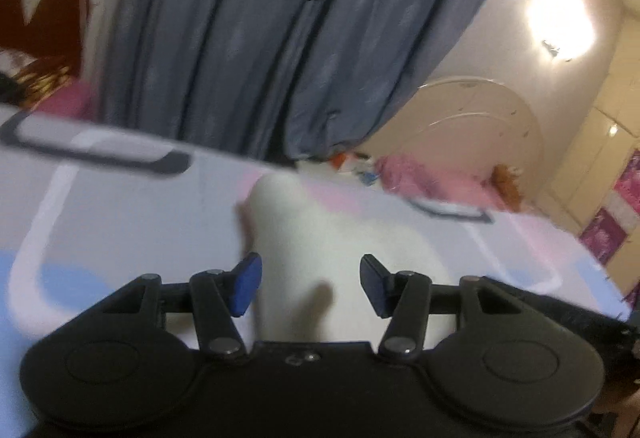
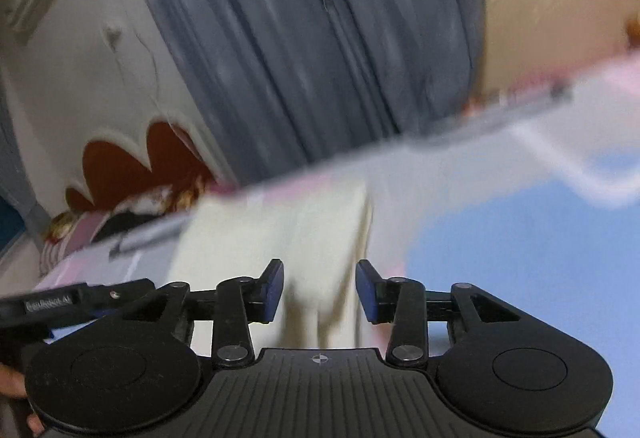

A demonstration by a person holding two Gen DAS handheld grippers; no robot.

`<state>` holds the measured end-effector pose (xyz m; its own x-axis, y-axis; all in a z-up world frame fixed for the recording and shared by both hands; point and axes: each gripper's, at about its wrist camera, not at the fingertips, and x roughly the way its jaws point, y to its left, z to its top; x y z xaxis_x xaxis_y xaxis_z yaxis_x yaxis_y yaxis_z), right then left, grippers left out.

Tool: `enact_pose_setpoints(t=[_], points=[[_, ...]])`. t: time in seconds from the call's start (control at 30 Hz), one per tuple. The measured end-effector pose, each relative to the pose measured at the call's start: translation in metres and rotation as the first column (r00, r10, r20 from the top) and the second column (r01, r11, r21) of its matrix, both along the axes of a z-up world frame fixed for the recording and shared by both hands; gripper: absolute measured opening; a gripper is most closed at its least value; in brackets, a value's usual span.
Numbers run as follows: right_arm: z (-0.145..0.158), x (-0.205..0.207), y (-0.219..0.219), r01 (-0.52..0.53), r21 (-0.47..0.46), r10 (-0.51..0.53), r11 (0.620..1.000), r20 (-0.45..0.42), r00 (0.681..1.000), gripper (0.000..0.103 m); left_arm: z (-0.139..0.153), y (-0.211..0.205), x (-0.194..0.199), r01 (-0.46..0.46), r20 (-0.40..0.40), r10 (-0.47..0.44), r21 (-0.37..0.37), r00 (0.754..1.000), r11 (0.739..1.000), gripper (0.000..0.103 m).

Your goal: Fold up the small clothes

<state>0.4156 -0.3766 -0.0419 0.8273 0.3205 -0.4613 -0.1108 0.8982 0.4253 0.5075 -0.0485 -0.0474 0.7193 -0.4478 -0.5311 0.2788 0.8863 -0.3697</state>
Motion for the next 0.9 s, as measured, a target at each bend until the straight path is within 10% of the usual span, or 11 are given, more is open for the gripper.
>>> enact_pose_setpoints(t=[0.13, 0.23, 0.53, 0.63, 0.9], points=[[0.005, 0.036, 0.028, -0.045, -0.112, 0.047, 0.993, 0.017, 0.999, 0.024, -0.012, -0.023, 0.04, 0.066, -0.029, -0.067, -0.05, 0.997, 0.997, 0.052], [-0.023, 0.069, 0.045, -0.081, -0.218, 0.054, 0.973, -0.126, 0.991, 0.013, -0.041, -0.029, 0.061, 0.074, -0.107, -0.081, -0.073, 0.991, 0.995, 0.051], [-0.012, 0.045, 0.035, -0.063, -0.203, 0.053, 0.977, -0.055, 0.997, 0.014, -0.013, -0.032, 0.013, 0.04, 0.024, -0.042, 0.095, 0.999, 0.995, 0.051], [-0.012, 0.032, 0.04, -0.113, -0.197, 0.103, 0.974, -0.059, 0.993, 0.014, -0.037, -0.037, 0.016, 0.017, -0.078, -0.002, 0.19, 0.997, 0.982, 0.055], [-0.004, 0.006, 0.043, -0.139, -0.212, 0.126, 0.967, -0.071, 0.989, 0.014, -0.021, -0.019, -0.028, -0.007, -0.067, 0.016, 0.132, 0.998, 0.991, 0.052]])
